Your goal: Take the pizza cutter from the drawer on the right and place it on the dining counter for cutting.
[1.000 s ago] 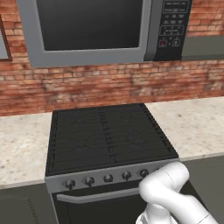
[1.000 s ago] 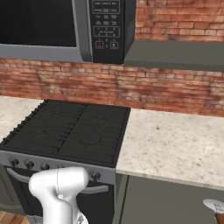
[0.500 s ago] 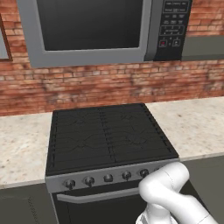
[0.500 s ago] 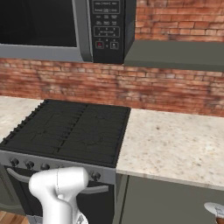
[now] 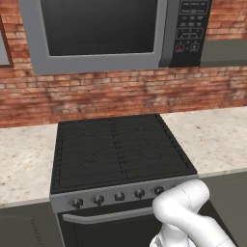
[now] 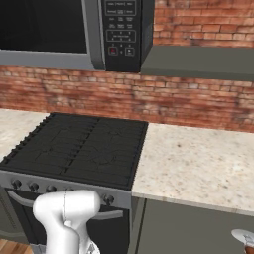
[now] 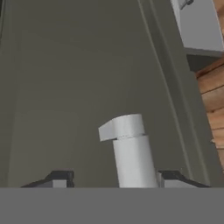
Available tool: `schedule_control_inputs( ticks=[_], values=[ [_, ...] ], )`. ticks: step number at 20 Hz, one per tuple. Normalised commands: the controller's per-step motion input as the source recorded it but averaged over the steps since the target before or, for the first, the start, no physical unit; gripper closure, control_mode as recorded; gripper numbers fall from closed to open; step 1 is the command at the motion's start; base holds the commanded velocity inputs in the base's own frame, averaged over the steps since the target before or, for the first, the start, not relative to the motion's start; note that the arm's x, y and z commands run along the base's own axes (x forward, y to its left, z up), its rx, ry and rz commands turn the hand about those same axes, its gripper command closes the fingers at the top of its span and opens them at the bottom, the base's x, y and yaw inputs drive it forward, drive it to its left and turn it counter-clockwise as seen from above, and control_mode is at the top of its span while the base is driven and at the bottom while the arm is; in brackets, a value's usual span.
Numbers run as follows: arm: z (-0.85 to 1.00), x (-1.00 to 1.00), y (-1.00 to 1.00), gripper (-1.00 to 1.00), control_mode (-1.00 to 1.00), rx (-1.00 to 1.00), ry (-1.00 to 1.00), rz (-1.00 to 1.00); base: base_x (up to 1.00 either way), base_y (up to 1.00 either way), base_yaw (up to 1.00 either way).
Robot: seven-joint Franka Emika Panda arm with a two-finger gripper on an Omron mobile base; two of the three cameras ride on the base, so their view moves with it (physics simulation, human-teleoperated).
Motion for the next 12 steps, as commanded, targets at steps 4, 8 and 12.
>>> schedule_control_inputs(
  ticks=[4, 8, 12],
  values=[
    [0.12, -0.68, -0.56, -1.00, -1.00, 0.00, -0.02, 0.00, 0.00, 0.00, 0.00],
    [0.71, -0.47, -0.24, -1.00, -1.00, 0.00, 0.00, 0.00, 0.00, 0.00, 0.00],
    [1.00, -0.48, 0.00, -1.00, -1.00, 0.00, 0.00, 0.00, 0.00, 0.00, 0.00]
  ],
)
